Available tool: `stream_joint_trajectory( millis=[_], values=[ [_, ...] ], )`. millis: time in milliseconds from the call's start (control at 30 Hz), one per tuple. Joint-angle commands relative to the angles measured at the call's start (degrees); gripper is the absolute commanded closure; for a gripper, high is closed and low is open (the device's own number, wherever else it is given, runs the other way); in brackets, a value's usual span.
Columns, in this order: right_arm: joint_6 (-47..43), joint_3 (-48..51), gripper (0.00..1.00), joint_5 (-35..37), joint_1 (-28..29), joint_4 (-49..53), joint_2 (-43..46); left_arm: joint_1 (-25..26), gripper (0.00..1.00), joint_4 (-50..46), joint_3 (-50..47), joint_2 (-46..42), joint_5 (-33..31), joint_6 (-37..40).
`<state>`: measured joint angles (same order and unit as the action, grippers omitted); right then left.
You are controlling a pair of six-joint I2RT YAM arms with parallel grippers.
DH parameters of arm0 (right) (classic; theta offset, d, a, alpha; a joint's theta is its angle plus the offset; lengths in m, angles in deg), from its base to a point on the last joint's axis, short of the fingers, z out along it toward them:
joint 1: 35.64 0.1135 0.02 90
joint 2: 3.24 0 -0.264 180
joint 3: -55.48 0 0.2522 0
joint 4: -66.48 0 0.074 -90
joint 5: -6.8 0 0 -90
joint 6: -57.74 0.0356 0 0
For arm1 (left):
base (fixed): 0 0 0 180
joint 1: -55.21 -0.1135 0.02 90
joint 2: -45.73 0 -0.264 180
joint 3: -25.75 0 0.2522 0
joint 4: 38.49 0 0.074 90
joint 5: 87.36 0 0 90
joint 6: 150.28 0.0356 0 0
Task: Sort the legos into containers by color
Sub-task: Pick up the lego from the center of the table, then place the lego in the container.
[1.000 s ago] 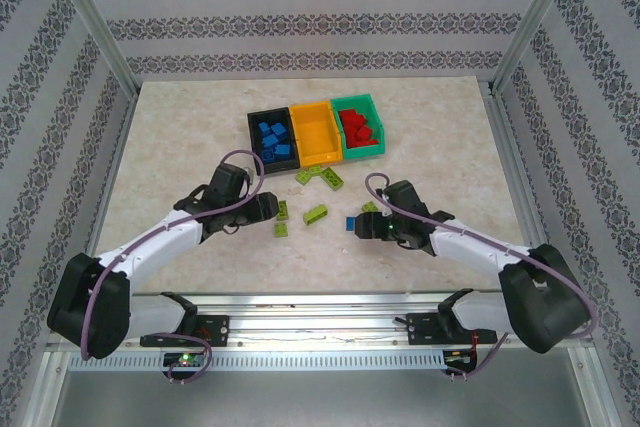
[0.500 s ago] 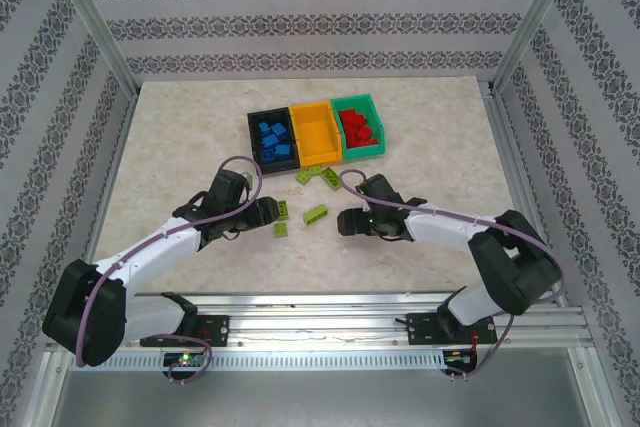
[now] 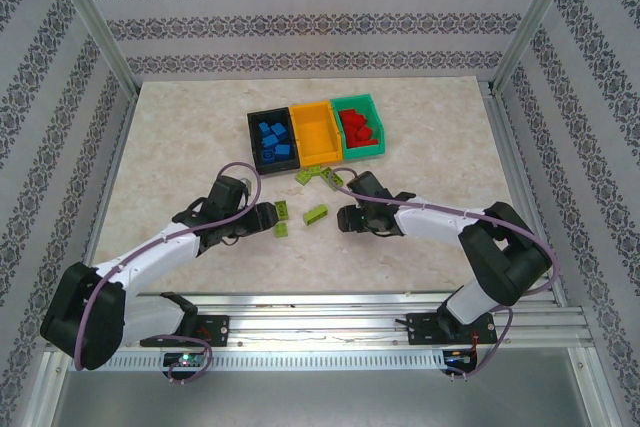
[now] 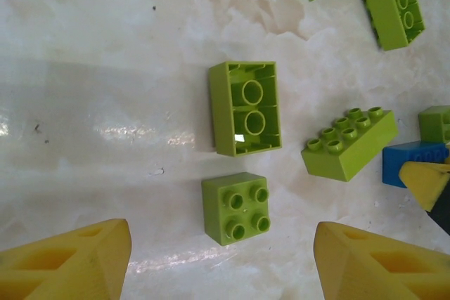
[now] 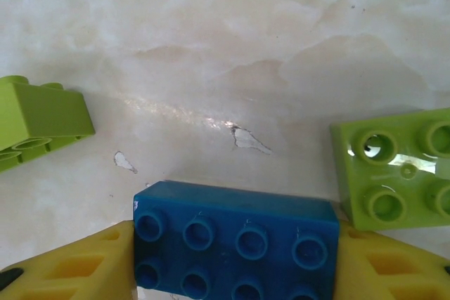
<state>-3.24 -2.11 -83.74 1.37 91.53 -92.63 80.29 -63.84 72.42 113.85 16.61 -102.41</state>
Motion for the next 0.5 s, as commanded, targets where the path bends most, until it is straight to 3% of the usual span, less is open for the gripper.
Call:
stream_joint_trajectory(
  millis=[0,167,467],
  values=[
    [-2.65,-5.01,0.46,-2.22,0.66,0.56,1.39,0.61,0.31,3.52,-0.32,1.17,1.31,-1.22],
    [-5.59,-16.58,0.45,-5.33,0.49,1.36,-4.23,0.59,0.31,2.0,0.74,2.37,1.95,-0.6],
    [-6.54,-47.31,0.43,-8.91,0.18,3.21,-23.82,0.85,0.31,-2.35,1.96,3.34,4.0,0.57]
  ],
)
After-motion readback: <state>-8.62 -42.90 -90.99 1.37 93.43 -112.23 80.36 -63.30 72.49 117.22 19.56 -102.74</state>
